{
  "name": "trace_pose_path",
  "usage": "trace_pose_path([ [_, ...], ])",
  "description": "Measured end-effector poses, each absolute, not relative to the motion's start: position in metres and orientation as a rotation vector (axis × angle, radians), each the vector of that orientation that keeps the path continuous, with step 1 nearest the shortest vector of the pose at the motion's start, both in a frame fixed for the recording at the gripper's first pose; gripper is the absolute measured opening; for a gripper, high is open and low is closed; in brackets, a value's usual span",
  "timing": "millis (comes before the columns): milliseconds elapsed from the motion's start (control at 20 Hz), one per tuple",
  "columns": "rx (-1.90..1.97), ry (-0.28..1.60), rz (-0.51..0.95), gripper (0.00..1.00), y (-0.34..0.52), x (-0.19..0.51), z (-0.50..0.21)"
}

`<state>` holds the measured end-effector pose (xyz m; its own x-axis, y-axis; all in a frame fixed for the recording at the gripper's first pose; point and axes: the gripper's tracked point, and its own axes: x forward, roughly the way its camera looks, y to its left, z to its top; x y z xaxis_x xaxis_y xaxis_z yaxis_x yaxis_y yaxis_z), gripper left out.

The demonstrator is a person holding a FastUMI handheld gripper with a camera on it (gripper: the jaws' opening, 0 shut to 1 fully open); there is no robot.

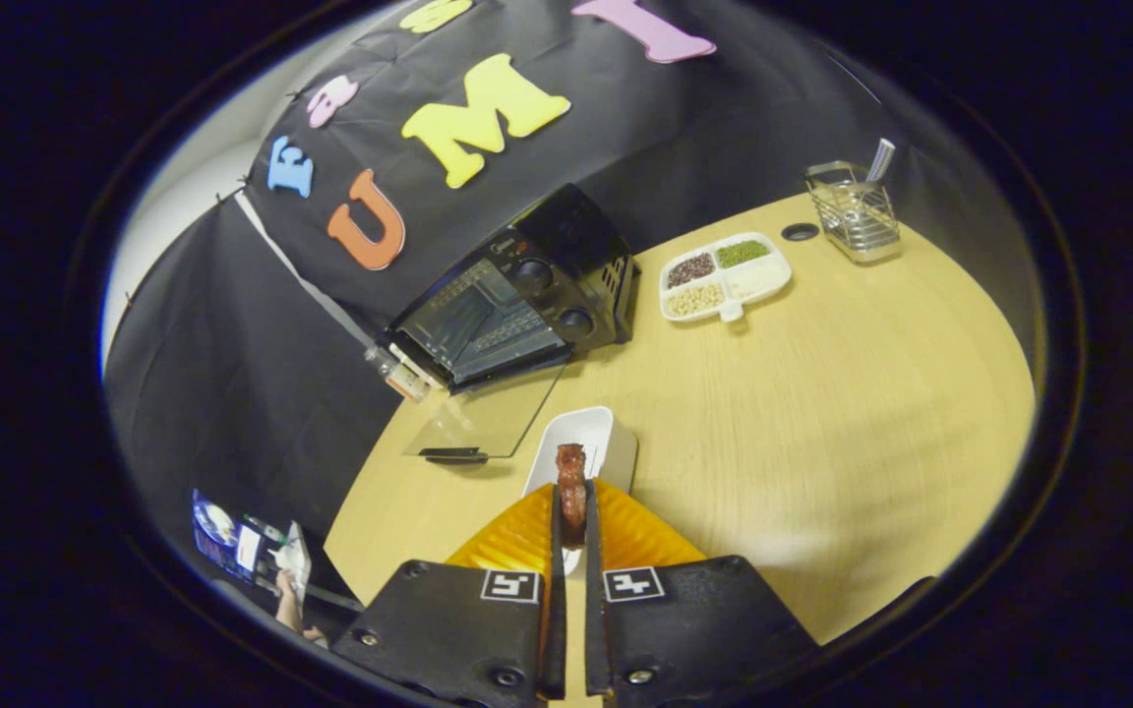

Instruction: Open the toaster oven, put the food inside, and close the toaster oven door.

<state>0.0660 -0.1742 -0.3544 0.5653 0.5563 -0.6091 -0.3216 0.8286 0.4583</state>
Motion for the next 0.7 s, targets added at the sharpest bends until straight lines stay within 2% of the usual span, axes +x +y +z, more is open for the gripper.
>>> trace_pose_path([
  [250, 0.163, 0.695, 0.477, 0.1, -0.154, 0.045, -0.32],
  [500, 0.058, 0.527, 0.376, 0.11, -0.128, 0.048, -0.28],
  [700, 0.036, 0.449, 0.357, 0.11, -0.094, 0.049, -0.267],
])
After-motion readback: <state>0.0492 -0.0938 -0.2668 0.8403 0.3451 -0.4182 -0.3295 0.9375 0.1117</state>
